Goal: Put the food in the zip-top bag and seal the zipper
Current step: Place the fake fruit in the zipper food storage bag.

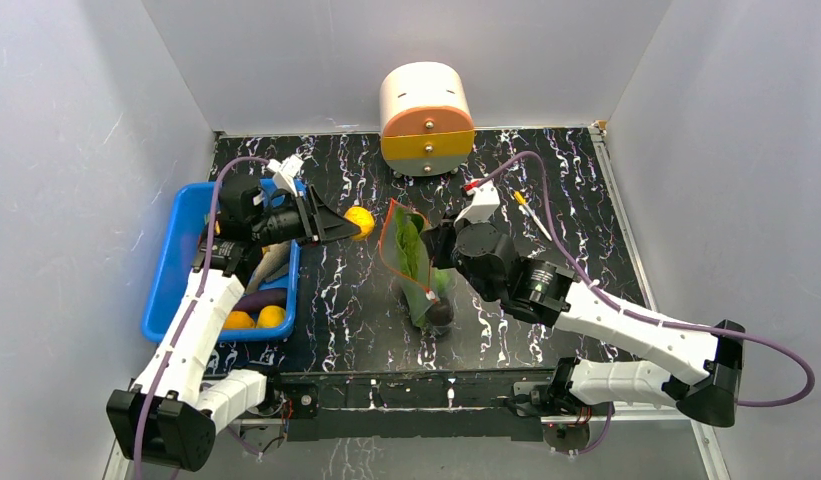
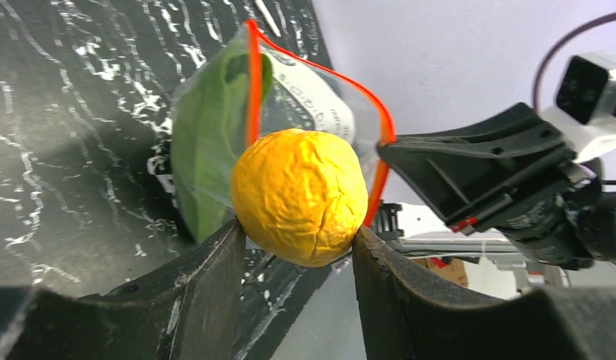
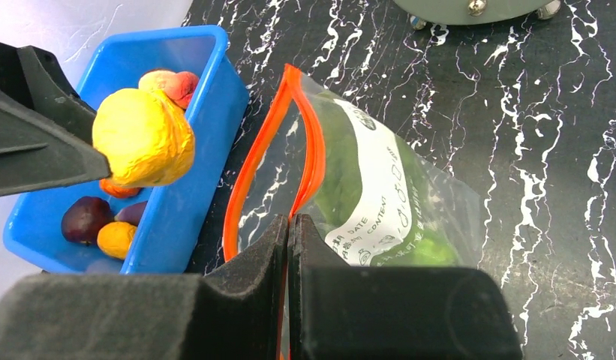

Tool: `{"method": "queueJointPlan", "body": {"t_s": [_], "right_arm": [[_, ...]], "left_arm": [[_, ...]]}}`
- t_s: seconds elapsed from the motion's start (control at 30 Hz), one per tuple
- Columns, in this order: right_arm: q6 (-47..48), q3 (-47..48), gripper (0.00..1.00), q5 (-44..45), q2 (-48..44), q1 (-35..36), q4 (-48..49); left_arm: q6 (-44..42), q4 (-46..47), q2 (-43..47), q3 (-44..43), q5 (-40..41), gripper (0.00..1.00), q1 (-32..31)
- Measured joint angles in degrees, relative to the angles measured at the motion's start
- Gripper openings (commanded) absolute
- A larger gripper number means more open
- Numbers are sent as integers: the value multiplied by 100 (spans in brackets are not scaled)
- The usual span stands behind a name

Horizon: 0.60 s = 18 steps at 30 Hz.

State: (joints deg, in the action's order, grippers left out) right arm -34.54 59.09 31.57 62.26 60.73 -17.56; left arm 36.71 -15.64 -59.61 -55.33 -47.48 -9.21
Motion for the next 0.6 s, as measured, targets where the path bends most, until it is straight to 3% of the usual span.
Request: {"method": "queueJointPlan", "body": {"t_s": [0.6], "right_arm": [[-28, 0, 0, -136, 72, 0, 278]], "left_arm": [[1266, 1309, -17, 573, -146, 34, -907]]}}
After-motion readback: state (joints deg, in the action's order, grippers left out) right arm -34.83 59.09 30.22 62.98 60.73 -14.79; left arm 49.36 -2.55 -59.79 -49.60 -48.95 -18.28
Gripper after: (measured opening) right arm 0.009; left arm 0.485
